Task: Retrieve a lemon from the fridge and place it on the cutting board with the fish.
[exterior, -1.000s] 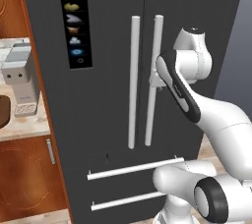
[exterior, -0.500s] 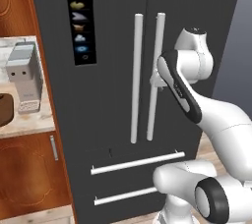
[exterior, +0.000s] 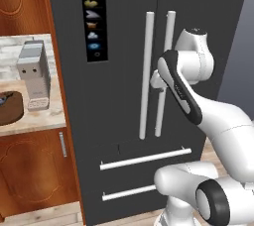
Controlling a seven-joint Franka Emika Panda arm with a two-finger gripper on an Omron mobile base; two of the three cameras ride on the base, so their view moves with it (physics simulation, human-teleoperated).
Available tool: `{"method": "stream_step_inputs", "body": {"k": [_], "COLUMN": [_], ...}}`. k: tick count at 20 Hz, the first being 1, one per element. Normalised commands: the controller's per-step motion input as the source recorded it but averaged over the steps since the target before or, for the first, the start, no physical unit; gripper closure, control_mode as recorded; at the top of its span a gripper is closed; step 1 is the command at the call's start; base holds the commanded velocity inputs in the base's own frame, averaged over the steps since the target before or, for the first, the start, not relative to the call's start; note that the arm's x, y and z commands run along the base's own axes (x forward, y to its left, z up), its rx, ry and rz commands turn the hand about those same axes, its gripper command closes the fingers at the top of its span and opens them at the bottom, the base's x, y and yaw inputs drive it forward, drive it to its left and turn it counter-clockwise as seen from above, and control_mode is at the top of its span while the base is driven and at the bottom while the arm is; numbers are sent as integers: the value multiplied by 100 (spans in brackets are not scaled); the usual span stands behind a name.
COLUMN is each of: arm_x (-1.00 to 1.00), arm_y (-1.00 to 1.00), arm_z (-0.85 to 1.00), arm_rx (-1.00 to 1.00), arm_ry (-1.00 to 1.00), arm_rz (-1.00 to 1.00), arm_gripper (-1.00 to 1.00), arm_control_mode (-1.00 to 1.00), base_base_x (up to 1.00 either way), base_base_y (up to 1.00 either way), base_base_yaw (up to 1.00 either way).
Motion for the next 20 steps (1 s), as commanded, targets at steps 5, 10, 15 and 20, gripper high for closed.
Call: {"method": "stream_step_inputs", "body": {"k": [5,10,15,20], "arm_x": [0,0,0,0], "arm_y": [0,0,0,0], "arm_z": [0,0,0,0], "arm_rx": [0,0,0,0], "arm_ry": [0,0,0,0], "arm_rz": [0,0,0,0], "arm_gripper": [-100,-100,-100,-100], "arm_control_mode": [100,100,100,-100], "base_base_x": [-12,-31,-17,0], "base_base_y": [-18,-30,-9,0], "base_base_yaw": [0,-9,-6,0]}}
